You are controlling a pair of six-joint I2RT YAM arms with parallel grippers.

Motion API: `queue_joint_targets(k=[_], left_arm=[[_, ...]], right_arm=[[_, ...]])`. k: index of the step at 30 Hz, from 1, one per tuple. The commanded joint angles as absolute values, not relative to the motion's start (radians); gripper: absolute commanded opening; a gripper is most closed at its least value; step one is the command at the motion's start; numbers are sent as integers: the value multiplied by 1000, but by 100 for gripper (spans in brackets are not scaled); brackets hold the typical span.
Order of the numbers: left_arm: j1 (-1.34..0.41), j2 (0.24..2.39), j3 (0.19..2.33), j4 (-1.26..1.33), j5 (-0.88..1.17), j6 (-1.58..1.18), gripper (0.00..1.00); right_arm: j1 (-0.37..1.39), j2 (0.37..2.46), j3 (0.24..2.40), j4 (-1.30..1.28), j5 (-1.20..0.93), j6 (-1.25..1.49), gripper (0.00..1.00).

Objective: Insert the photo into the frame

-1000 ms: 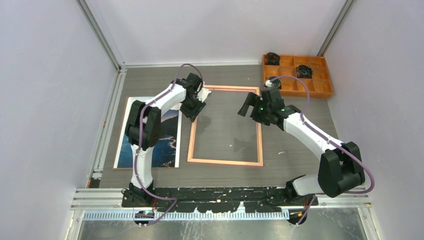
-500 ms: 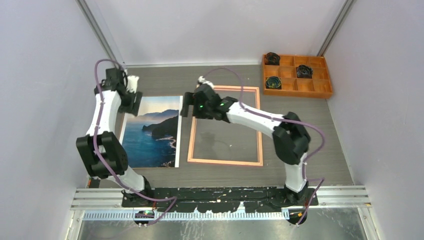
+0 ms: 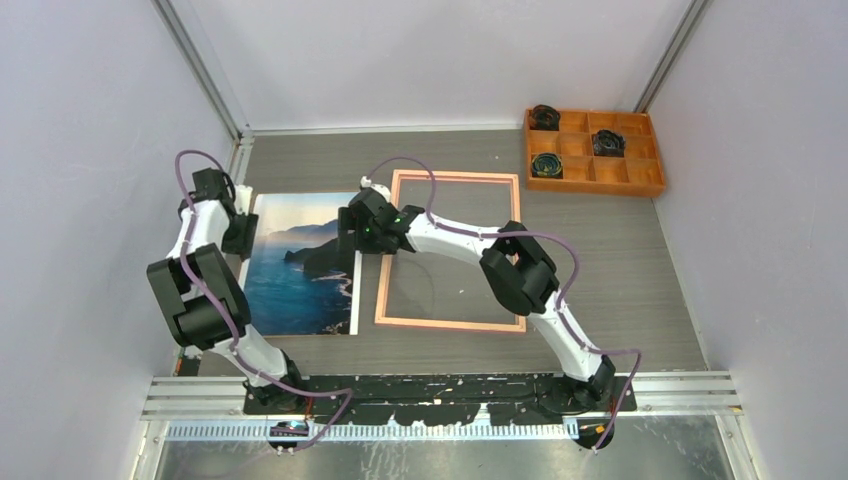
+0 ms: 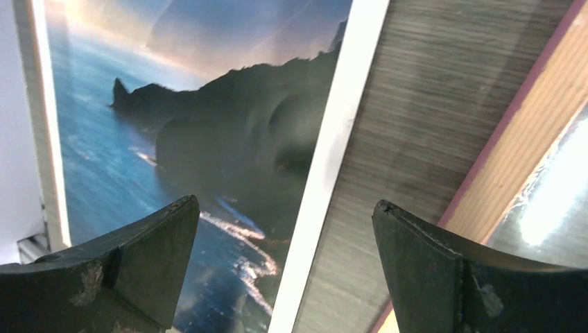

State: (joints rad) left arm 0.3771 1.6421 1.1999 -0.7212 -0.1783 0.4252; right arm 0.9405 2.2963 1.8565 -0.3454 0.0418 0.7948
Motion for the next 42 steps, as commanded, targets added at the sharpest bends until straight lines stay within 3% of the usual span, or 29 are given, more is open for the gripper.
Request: queue_joint_targets(k=[1, 11, 25, 42], left_arm=[[374, 1688, 1204, -613, -189, 402, 64], [368, 1814, 1183, -595, -160, 416, 61], [312, 1867, 1157, -641, -158, 488, 59], [304, 1883, 1156, -635, -174, 496, 57]], right_arm=[[936, 2321, 1944, -368, 110, 795, 100], [933, 2414, 2010, -382, 160, 790, 99], [908, 2420, 2012, -260, 50, 832, 77], [963, 2331, 1981, -221, 53, 732, 76]])
